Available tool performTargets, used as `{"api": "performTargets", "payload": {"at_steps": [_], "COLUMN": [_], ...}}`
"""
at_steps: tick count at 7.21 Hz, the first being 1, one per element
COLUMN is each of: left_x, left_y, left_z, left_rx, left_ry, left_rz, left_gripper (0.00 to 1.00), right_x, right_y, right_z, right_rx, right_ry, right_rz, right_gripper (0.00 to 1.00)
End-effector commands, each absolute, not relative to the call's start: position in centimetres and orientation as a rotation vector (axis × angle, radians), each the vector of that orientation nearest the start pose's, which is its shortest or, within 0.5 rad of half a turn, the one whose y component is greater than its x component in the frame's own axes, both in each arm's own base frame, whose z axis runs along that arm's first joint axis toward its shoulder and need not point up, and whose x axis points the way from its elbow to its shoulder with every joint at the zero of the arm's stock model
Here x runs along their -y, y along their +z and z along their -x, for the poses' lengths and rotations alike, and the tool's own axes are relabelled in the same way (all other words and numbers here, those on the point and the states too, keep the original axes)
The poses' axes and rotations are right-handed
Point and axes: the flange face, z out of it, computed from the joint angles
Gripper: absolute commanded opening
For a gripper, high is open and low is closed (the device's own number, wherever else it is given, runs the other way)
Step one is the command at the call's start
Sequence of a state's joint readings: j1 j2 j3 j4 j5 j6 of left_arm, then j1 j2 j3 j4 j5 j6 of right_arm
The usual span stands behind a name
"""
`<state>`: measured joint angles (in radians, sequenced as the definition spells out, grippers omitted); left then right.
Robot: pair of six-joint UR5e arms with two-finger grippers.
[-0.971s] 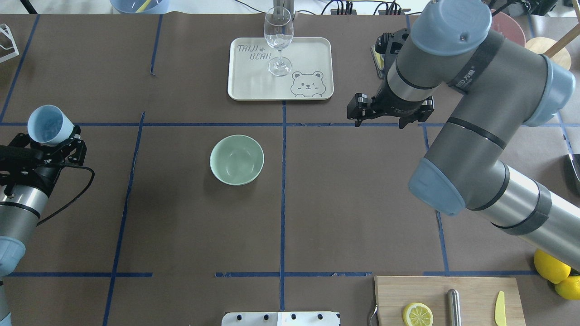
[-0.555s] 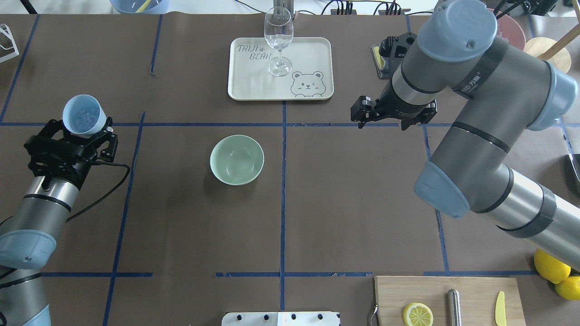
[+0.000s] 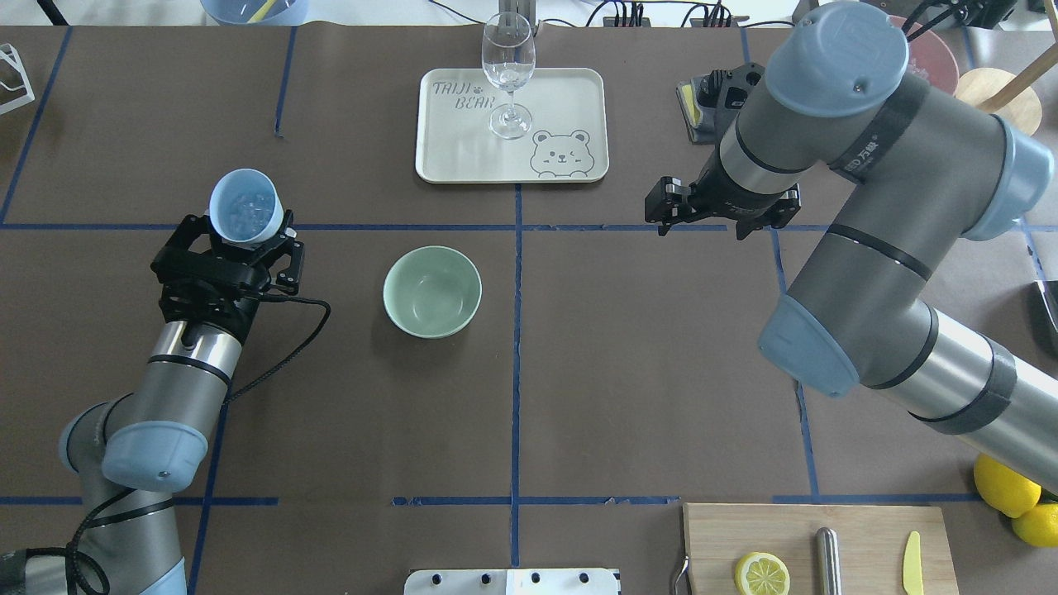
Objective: Pour ice into bowl
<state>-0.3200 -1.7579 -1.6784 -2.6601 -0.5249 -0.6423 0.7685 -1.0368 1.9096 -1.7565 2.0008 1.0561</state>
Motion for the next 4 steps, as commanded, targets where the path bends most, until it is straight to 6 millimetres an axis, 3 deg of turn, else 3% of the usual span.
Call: {"api": "performTargets", "payload": {"at_steps": [1,3,4], "left_x": [34.9,32.5,31.8], "left_y": [34.7,32.1,32.0], "left_z": [-46.8,-50.2,-50.7], "left_rx": [-0.550,-0.569,-0.561], "left_ry": [-0.237,-0.243,-0.239], "left_rz": [-1.370,-1.338,-1.342], "left_gripper": [0.00,0.00,0.00], "right_x": [48.5,48.5,48.5], "right_y": [23.6,24.0,24.1], "right_z": [37.0,36.9,36.9], "right_rx": [0.786,0.784,0.782], "right_ry": [0.096,0.097,0.097], "right_rz": [-0.072,-0.072,-0.070], "right_gripper": [1.00,1.00,1.00]}}
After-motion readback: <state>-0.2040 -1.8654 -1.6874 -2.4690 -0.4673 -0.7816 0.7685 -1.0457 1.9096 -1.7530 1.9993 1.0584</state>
